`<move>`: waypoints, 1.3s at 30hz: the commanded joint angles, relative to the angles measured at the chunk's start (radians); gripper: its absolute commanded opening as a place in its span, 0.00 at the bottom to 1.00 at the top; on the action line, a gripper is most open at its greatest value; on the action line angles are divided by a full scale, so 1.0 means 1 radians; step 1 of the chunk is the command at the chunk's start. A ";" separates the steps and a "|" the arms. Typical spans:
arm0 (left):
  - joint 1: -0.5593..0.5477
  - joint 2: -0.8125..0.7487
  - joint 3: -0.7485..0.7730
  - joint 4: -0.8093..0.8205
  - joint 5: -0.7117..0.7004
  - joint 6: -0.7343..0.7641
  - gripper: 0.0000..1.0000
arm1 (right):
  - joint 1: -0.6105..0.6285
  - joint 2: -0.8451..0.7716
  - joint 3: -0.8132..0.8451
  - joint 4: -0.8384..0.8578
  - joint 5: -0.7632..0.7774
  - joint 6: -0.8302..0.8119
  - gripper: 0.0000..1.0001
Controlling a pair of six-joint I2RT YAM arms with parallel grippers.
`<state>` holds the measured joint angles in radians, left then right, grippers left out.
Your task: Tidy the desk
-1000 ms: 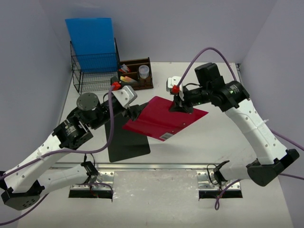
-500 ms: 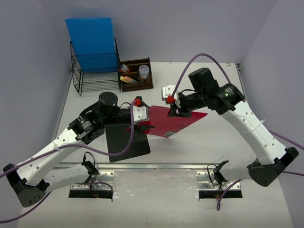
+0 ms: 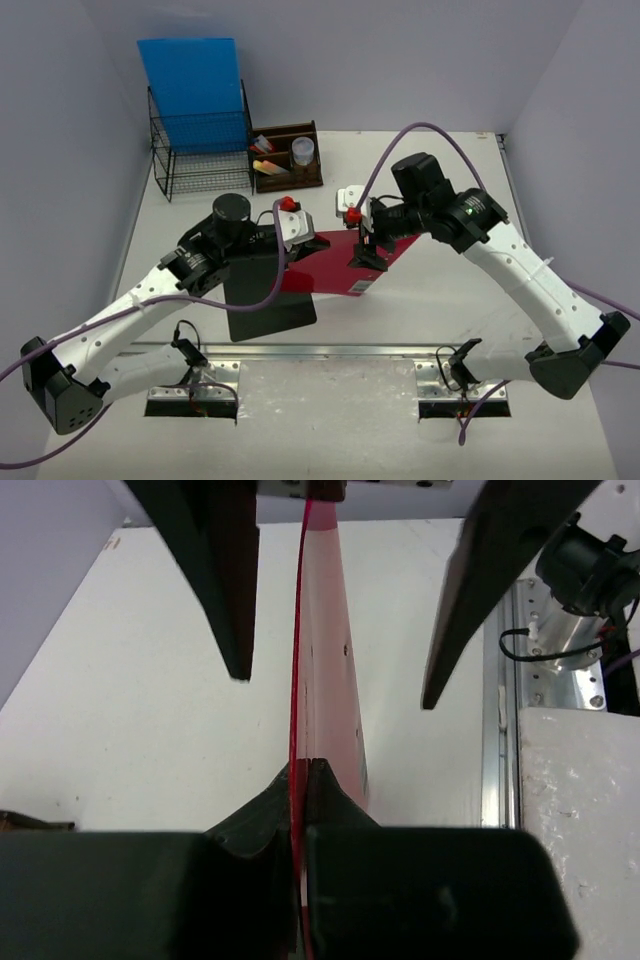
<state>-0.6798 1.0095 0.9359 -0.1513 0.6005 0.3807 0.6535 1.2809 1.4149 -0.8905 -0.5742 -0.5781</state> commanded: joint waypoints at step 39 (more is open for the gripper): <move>0.399 -0.126 -0.278 0.302 0.304 -0.296 0.00 | -0.418 -0.060 -0.854 1.520 -0.566 0.818 0.75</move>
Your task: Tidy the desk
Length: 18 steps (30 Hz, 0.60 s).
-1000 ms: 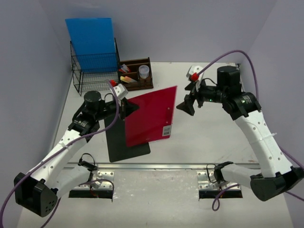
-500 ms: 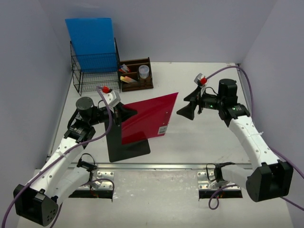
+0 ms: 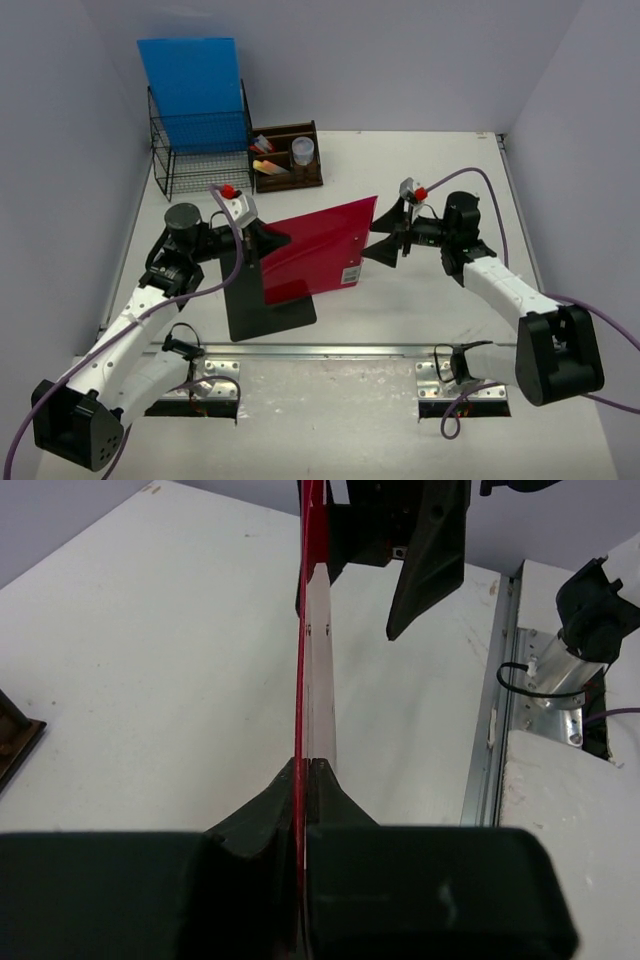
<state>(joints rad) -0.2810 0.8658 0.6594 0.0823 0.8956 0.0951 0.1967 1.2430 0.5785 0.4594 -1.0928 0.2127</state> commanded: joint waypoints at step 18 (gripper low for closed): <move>0.000 -0.036 0.142 -0.219 -0.190 0.125 0.83 | 0.073 -0.074 0.082 -0.091 -0.119 -0.101 0.00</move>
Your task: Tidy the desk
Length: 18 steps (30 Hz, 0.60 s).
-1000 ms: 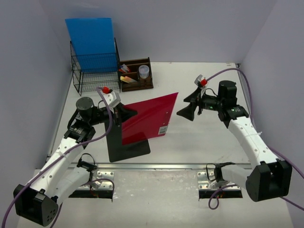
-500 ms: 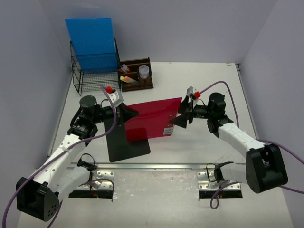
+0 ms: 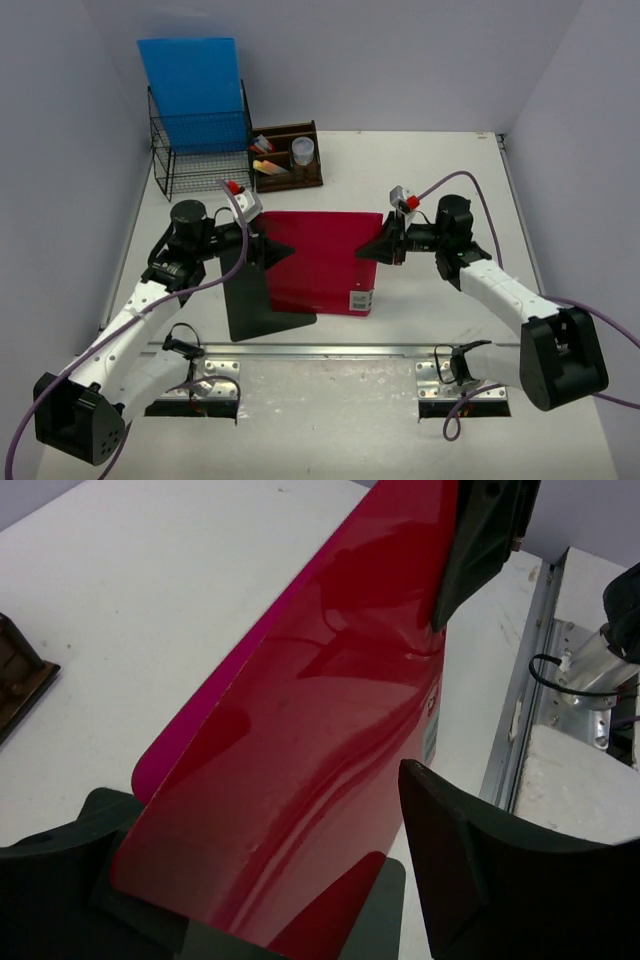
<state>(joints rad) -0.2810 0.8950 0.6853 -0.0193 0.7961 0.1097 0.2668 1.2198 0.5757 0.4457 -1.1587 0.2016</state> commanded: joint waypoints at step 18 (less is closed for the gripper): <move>-0.222 0.384 0.996 -1.073 -0.153 0.731 0.74 | 0.045 -0.087 0.120 -0.218 -0.025 -0.285 0.00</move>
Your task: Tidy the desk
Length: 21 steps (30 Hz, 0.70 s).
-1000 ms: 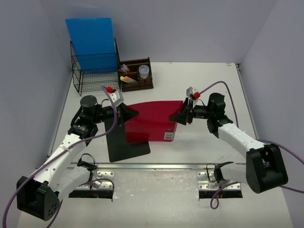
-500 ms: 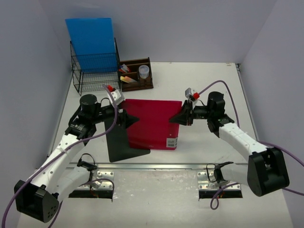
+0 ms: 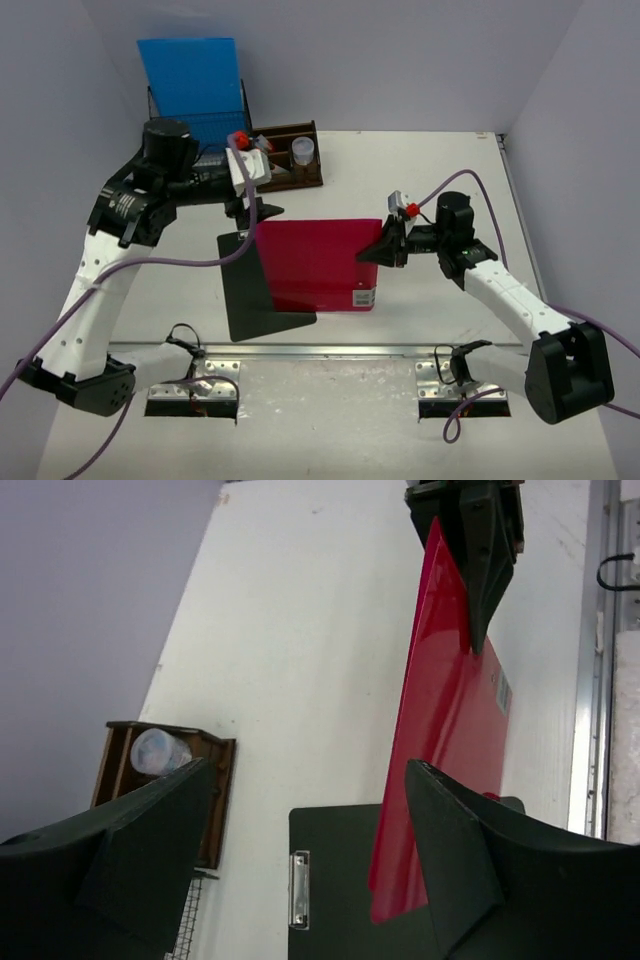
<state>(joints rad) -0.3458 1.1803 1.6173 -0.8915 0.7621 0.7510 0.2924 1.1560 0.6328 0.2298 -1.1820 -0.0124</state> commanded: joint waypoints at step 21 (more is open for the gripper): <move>-0.449 0.387 0.162 -0.325 -0.402 0.017 0.23 | 0.060 -0.019 0.067 -0.027 0.058 -0.132 0.00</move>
<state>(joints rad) -0.7853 1.5810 1.7874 -1.2258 0.3922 0.7924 0.3447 1.1549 0.6765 0.1570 -1.1301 -0.1272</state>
